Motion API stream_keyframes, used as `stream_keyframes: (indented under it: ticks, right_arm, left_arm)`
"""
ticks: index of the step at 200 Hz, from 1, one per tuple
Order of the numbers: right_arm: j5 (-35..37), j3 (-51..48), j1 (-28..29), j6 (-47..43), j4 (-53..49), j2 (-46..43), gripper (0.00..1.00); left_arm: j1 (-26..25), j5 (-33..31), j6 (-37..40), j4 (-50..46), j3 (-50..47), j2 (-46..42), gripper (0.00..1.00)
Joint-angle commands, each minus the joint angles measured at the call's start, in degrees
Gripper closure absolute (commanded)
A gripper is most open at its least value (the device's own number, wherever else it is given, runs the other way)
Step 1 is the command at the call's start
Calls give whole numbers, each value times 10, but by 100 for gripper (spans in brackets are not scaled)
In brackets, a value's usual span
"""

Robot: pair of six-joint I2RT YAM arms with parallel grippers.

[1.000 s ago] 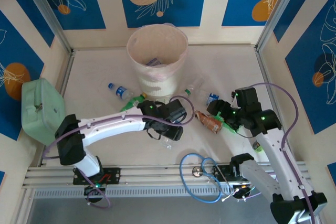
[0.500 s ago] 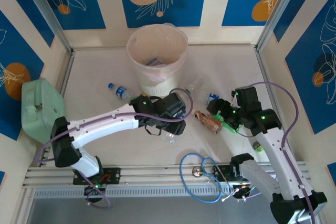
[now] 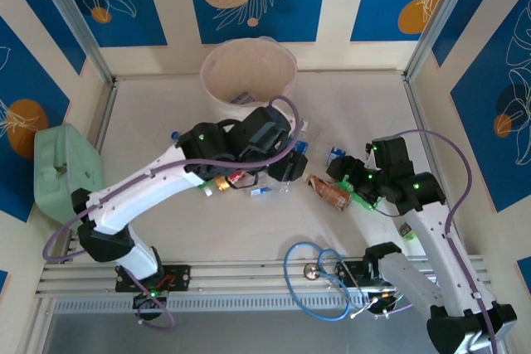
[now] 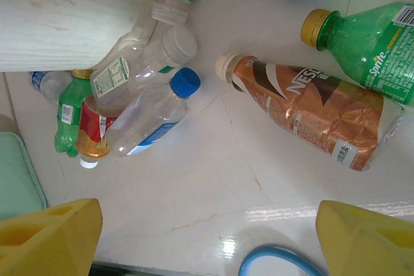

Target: Put the plastic bottles in the bin

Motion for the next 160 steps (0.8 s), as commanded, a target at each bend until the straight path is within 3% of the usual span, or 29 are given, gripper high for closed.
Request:
stream_keyframes:
  ticks: [1,32,72,110,160]
  right_arm:
    - [-11,11,-4,-1,1,-13,14]
    - [-14,5,-3,2,4,-19,14]
    - [-23,-6,-4,3,10,-20,14]
    - [-30,-16,4,18,24,-25,14]
    - [-27,-39,20,31,35,-34,14]
  left_arm:
    - [13,-20,41,-53,74,34,41]
    - [33,-45,65,-81,165,68,41]
    - [89,-71,77,-48,200,67,42]
    - [177,-40,61,18,207,58,42]
    - [255,-5,64,95,241,100,43]
